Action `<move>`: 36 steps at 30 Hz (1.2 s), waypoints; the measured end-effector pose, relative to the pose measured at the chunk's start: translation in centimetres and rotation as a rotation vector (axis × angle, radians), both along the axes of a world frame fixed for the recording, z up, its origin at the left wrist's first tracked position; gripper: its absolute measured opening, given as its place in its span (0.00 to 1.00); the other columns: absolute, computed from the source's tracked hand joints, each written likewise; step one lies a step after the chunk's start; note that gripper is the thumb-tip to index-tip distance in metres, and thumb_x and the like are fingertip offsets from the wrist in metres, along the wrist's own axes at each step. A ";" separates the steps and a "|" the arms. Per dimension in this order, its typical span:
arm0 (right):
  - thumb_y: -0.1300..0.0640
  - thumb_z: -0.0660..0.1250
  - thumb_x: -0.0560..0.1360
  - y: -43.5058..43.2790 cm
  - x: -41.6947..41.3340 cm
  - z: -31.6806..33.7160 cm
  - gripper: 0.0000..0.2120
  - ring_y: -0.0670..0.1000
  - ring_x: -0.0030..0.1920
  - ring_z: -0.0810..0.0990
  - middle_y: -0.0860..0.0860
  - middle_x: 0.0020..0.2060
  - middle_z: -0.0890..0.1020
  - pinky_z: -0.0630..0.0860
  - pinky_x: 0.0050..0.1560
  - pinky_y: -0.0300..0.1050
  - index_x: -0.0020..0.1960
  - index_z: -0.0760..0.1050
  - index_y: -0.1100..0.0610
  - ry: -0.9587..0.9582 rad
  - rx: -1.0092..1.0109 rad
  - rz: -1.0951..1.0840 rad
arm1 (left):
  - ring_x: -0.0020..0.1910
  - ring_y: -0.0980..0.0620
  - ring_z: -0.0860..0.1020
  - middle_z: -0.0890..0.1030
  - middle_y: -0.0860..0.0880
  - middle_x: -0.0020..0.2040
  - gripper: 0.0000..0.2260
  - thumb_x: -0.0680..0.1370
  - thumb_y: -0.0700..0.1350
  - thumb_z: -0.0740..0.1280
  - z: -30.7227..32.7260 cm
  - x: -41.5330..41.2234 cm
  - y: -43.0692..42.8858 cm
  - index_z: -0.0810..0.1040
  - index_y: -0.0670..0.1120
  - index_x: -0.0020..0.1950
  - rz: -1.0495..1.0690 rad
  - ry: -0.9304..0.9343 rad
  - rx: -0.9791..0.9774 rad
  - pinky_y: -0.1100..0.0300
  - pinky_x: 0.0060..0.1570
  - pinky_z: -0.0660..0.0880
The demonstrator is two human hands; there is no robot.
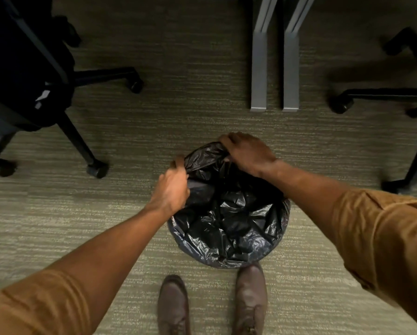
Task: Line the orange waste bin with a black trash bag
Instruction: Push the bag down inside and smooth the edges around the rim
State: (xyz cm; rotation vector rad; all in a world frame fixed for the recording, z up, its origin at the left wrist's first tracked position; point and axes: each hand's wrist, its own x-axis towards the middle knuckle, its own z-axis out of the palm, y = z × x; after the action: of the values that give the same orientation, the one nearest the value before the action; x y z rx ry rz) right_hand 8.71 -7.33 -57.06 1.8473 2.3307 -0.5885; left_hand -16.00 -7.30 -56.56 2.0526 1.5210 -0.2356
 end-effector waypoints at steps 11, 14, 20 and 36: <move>0.29 0.51 0.82 -3.0 4.0 -1.2 0.35 0.50 0.43 0.83 0.48 0.41 0.84 0.72 0.42 0.39 0.79 0.63 0.51 0.528 -0.088 -0.626 | 0.59 0.35 0.86 0.84 0.37 0.60 0.30 0.80 0.31 0.69 -1.0 0.1 -0.3 0.63 0.39 0.79 0.068 -0.030 -0.011 0.45 0.55 0.84; 0.31 0.57 0.83 -5.2 3.8 -0.7 0.32 0.52 0.56 0.80 0.50 0.57 0.82 0.76 0.54 0.44 0.76 0.66 0.53 0.497 0.197 -0.719 | 0.60 0.33 0.86 0.84 0.36 0.62 0.29 0.80 0.32 0.69 -1.1 -0.2 -0.3 0.63 0.39 0.79 0.062 -0.025 -0.004 0.43 0.57 0.84; 0.39 0.69 0.80 -10.6 2.2 -0.7 0.33 0.62 0.60 0.79 0.63 0.61 0.78 0.82 0.54 0.57 0.76 0.69 0.60 0.218 0.269 -0.632 | 0.58 0.32 0.85 0.83 0.36 0.62 0.26 0.79 0.32 0.70 -1.0 -0.2 -0.4 0.65 0.40 0.75 0.045 -0.021 0.013 0.43 0.56 0.83; 0.27 0.53 0.81 -16.0 3.3 -0.1 0.42 0.58 0.63 0.82 0.59 0.71 0.78 0.80 0.62 0.59 0.82 0.58 0.55 0.455 0.078 -0.944 | 0.69 0.39 0.76 0.75 0.37 0.72 0.40 0.82 0.68 0.65 1.2 -1.3 -2.7 0.64 0.37 0.78 0.238 -0.027 0.096 0.42 0.69 0.78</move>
State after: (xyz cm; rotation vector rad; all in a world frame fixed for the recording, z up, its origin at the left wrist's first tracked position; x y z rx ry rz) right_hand 11.96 -23.38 -57.21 3.0806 1.5150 -1.0959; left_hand -17.28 -10.01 -55.39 1.9153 1.7715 -0.0435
